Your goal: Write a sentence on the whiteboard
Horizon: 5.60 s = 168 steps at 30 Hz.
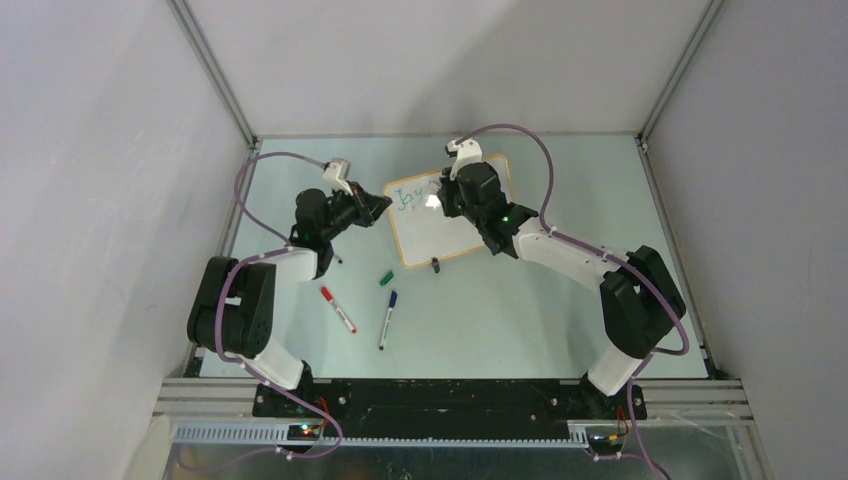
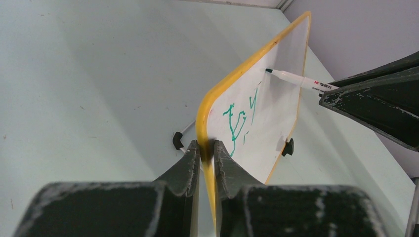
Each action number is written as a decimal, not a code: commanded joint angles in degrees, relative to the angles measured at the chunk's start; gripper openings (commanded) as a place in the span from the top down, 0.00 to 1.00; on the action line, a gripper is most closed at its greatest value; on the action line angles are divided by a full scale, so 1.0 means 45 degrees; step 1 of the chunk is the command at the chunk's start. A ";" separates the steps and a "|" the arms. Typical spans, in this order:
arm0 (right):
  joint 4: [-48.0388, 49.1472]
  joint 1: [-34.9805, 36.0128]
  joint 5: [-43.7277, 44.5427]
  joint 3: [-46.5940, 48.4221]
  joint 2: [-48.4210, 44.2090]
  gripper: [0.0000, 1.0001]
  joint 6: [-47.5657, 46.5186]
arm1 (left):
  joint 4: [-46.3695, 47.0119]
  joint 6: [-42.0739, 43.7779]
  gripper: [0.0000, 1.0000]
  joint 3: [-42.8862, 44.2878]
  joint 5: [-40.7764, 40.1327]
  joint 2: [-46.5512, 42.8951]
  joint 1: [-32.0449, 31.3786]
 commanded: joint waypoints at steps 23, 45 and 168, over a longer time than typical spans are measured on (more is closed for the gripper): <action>-0.0176 -0.0166 0.0419 0.0578 0.0170 1.00 0.0312 | 0.0251 0.0659 0.95 0.0082 0.0010 -0.0097 0.0005; -0.0246 0.0034 0.0284 0.0466 -0.0227 1.00 -0.0099 | 0.0258 0.0656 0.96 0.0063 -0.0012 -0.0121 -0.0011; 0.0418 -0.0117 -0.0663 -0.0890 -0.1784 1.00 0.0164 | 0.0181 0.0685 0.96 0.0054 -0.0145 -0.0183 0.0002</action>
